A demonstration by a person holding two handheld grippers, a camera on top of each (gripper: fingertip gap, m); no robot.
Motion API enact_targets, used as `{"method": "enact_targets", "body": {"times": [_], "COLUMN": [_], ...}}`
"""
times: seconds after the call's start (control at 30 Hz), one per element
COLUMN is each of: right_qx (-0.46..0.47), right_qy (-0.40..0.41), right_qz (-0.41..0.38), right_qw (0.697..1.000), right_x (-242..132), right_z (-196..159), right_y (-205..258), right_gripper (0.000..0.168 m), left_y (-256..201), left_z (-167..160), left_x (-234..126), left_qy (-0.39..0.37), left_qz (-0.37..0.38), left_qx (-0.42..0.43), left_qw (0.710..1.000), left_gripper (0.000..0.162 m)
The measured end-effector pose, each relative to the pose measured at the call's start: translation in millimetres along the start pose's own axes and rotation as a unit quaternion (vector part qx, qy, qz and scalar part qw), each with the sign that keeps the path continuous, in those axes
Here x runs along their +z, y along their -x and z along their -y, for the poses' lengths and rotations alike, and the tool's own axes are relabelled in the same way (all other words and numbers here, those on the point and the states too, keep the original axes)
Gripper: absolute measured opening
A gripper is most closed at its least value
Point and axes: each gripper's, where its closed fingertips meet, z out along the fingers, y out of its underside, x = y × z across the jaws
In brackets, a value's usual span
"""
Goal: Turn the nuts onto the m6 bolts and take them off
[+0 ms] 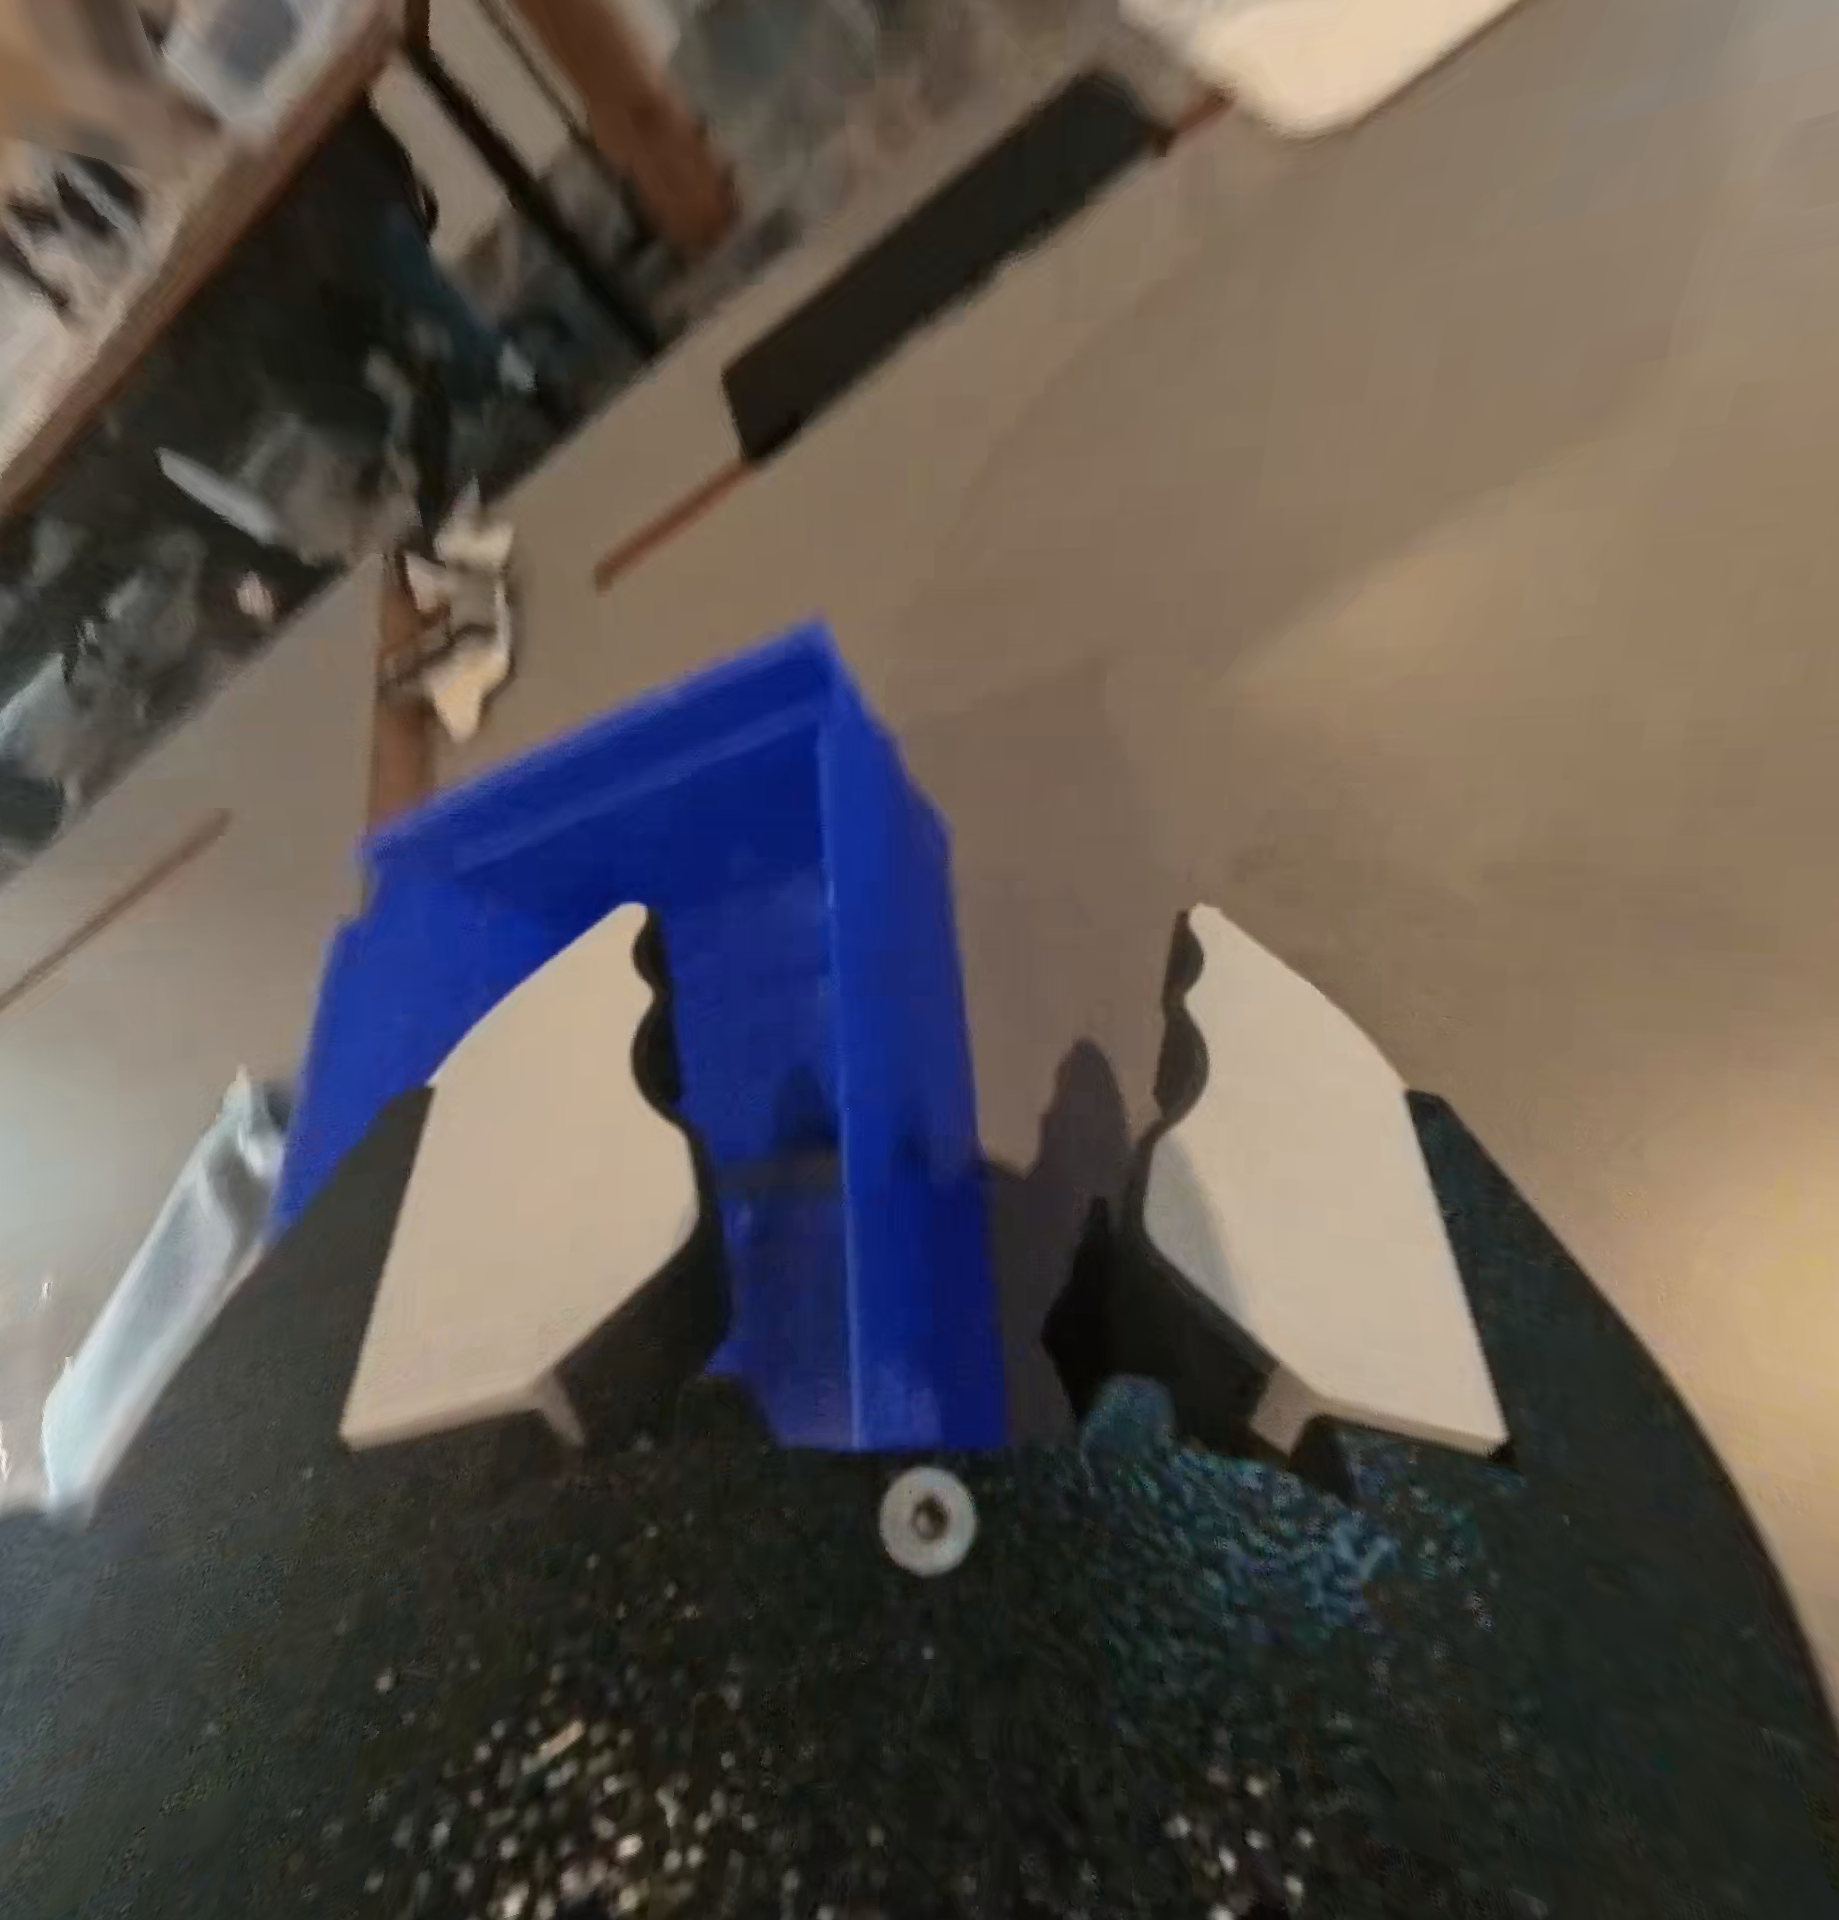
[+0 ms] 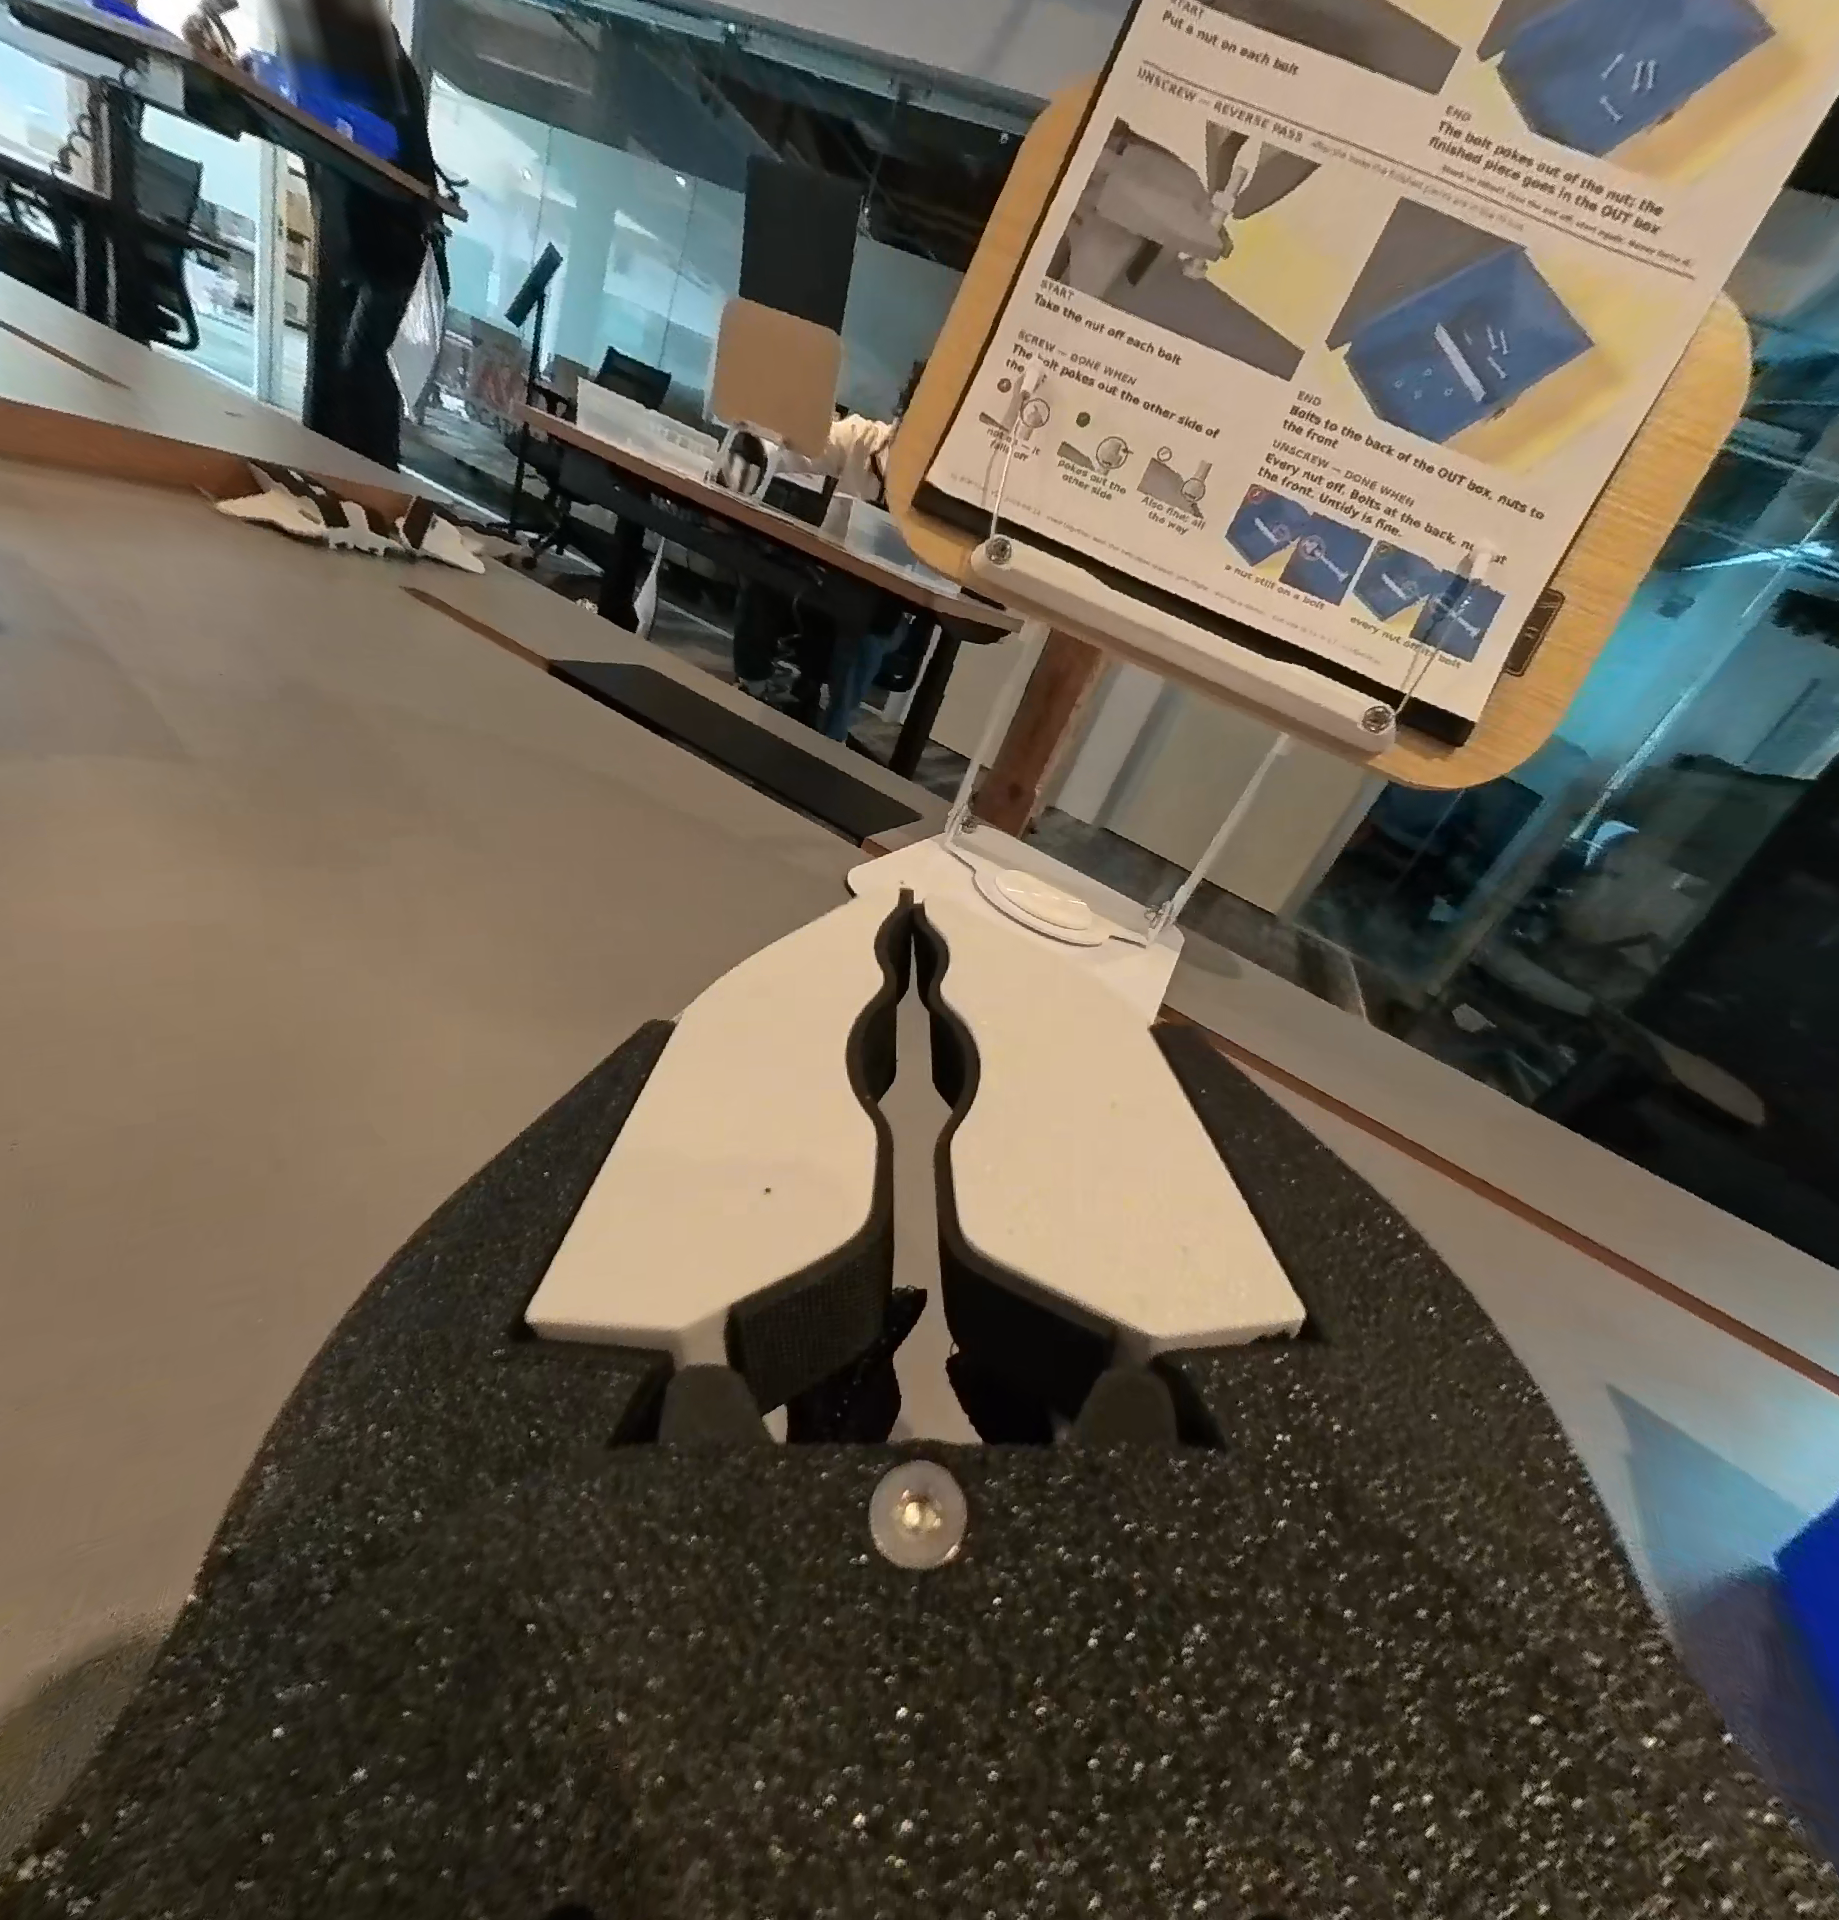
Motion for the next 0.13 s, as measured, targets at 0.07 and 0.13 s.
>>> {"method": "enact_targets", "body": {"times": [0.07,0.13], "right_qx": [0.006,0.008], "right_qy": [-0.004,-0.004], "right_qz": [0.002,0.004], "right_qw": [1.000,1.000], "right_x": [-0.2,0.0], "right_z": [0.9,0.8], "right_y": [-0.2,0.0], "right_gripper": [0.000,0.000], "left_y": [7.9,14.6], "left_z": [-34.5,-65.1], "left_x": [-10.8,-20.2], "left_qy": [0.055,0.113], "left_qz": [0.000,-0.001], "left_qx": [-0.029,-0.055], "left_qw": [0.998,0.992], "left_gripper": [0.092,0.095]}}
